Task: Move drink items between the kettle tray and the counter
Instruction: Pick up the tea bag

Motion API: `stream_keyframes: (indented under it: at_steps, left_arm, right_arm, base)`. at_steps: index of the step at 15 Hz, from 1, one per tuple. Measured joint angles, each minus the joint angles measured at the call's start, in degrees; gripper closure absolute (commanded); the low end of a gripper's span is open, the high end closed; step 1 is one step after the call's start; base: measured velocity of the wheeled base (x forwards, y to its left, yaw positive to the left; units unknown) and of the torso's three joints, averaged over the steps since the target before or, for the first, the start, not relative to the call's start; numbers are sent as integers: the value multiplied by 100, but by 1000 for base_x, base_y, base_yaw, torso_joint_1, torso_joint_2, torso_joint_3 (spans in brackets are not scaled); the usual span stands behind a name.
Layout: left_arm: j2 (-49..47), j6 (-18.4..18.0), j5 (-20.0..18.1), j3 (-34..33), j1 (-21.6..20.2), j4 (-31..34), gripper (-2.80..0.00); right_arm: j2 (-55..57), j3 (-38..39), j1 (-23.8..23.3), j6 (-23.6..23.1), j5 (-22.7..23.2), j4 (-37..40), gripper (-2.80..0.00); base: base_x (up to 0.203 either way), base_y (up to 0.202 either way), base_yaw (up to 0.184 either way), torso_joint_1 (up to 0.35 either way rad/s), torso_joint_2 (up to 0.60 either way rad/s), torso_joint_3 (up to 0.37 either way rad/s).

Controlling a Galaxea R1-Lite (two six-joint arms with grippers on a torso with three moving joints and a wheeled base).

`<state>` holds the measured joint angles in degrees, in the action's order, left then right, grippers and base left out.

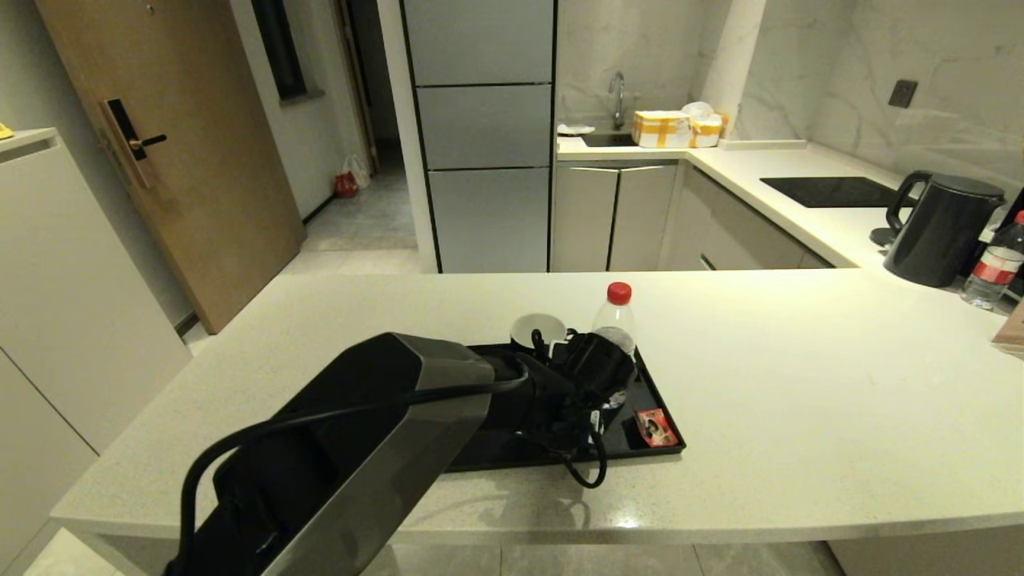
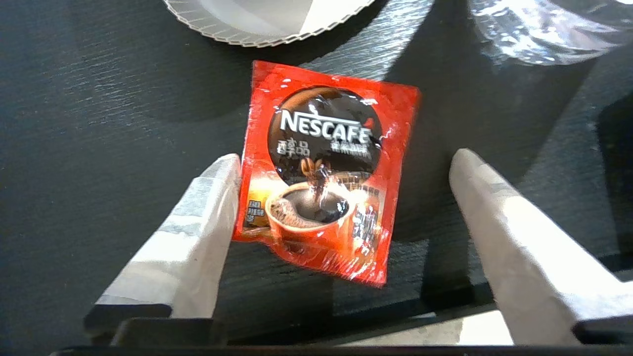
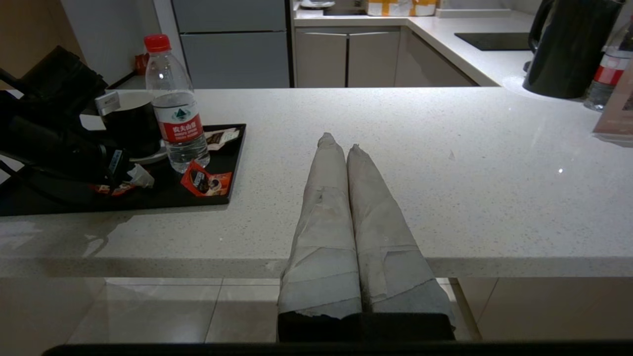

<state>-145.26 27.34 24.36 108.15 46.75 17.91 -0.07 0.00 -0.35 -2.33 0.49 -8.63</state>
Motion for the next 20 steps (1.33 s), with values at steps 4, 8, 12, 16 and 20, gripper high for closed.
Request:
stream_keyframes:
  at_steps: [4, 8, 12, 16, 20]
  left_arm:
    - [-62, -11, 49, 19, -33, -21, 0]
    - [-182, -9, 98, 66, -124, -56, 0]
    - [-195, -4, 96, 55, -116, -27, 0]
    - [-201, -4, 100, 55, -116, -7, 0]
    - [-1, 170, 85, -119, -116, 96, 0]
  right_arm:
    - [0, 0, 0, -1, 0, 1, 0]
    - [0, 0, 0, -1, 2, -1, 0]
    - [0, 0, 0, 0, 1, -1, 0]
    - [0, 0, 0, -1, 2, -1, 0]
    - [0, 0, 0, 1, 2, 1, 0]
  base:
    - [0, 0, 0, 0, 0, 0]
    - [0, 0, 0, 0, 0, 0]
    - [0, 0, 0, 0, 0, 0]
    - [0, 0, 0, 0, 0, 0]
    - [0, 0, 0, 0, 0, 0]
